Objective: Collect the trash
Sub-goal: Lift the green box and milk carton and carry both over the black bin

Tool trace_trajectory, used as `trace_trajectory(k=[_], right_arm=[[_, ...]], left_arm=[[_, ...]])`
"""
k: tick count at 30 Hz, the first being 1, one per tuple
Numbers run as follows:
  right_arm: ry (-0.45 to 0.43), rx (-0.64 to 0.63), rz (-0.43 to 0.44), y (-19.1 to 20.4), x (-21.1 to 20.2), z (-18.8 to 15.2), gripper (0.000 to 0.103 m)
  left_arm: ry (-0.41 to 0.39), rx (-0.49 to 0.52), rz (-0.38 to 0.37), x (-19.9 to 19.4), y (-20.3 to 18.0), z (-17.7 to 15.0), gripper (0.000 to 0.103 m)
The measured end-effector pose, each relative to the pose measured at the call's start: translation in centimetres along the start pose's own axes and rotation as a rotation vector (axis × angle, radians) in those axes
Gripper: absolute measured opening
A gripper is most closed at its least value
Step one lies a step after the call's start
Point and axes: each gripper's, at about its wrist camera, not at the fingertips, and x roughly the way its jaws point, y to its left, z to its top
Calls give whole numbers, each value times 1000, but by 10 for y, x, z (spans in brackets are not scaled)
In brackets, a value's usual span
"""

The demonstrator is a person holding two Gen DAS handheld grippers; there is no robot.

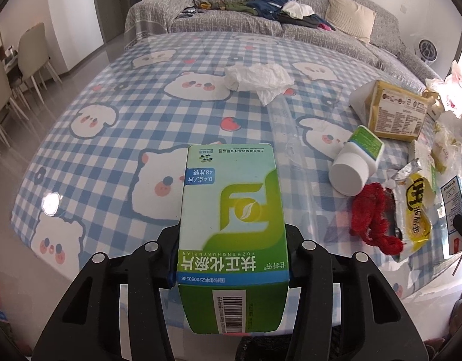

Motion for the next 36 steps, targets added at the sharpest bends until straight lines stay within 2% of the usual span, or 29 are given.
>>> trace_trajectory(k=[16,36], right_arm=[[-20,6,21,-2,-42,-10,61],[-44,-31,90,16,-92,-57,61]], left_arm=[[-60,11,-28,-52,-2,-17,47],[-81,36,-96,-89,-23,-85,47]])
